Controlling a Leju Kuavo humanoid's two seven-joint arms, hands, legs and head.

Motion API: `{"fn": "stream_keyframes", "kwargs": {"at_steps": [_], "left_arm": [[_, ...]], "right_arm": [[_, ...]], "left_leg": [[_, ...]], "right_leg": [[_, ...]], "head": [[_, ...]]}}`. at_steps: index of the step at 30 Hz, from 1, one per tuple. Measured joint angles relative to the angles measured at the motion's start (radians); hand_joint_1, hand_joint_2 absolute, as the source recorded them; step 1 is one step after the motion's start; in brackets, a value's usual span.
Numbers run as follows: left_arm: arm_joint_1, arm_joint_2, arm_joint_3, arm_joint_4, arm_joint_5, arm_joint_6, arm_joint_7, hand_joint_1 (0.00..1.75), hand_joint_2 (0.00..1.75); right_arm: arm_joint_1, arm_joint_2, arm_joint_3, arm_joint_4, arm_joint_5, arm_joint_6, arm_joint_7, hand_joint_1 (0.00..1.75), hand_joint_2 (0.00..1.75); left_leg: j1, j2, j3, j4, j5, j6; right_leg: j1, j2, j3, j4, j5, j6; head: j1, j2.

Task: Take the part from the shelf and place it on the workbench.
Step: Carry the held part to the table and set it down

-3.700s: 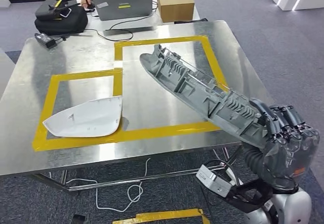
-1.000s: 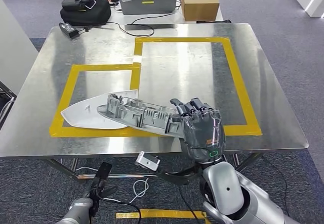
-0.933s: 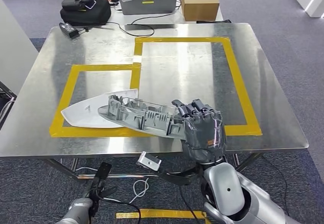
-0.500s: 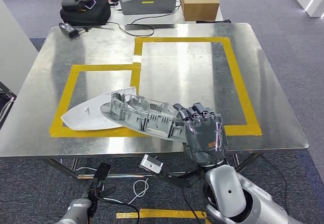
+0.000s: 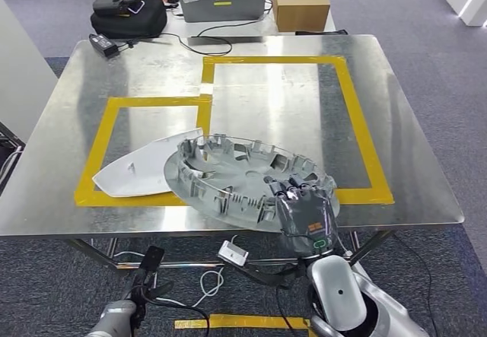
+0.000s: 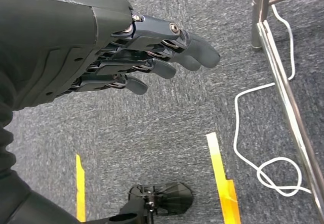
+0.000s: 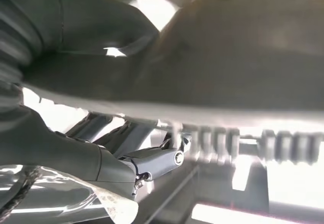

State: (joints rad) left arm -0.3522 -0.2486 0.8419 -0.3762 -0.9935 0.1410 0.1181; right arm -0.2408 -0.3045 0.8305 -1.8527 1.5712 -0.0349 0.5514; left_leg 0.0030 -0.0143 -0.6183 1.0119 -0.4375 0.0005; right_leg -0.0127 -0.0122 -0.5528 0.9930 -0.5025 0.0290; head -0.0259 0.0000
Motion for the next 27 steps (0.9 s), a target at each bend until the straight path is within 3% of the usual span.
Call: {"fn": "stream_keyframes", "kwargs": {"at_steps": [4,11,27], "left_arm": [[0.004,0.004,-0.023,-0.001,0.02,0.0,0.015,0.0,1.75],[0.009,0.008,-0.061,-0.002,0.03,0.002,0.026,0.0,1.75],[0.018,0.004,-0.128,-0.011,0.02,0.02,0.065,0.0,1.75]], "right_arm": [[0.095,0.077,-0.205,0.108,0.0,0.024,-0.083,1.75,1.75],[0.16,0.139,-0.432,0.23,0.003,0.025,-0.086,1.75,1.75],[0.15,0.171,-0.512,0.247,0.006,0.023,-0.074,1.75,1.75]], "left_leg": [[0.0,0.0,0.0,0.0,0.0,0.0],[0.0,0.0,0.0,0.0,0.001,0.001],[0.0,0.0,0.001,0.0,0.001,0.001]], "right_leg": [[0.0,-0.001,0.0,0.0,0.0,0.0],[0.0,-0.001,0.001,0.0,0.0,0.0],[0.0,-0.001,0.001,0.0,0.0,0.0]], "head": [[-0.001,0.0],[0.0,0.0],[0.0,0.0]]}}
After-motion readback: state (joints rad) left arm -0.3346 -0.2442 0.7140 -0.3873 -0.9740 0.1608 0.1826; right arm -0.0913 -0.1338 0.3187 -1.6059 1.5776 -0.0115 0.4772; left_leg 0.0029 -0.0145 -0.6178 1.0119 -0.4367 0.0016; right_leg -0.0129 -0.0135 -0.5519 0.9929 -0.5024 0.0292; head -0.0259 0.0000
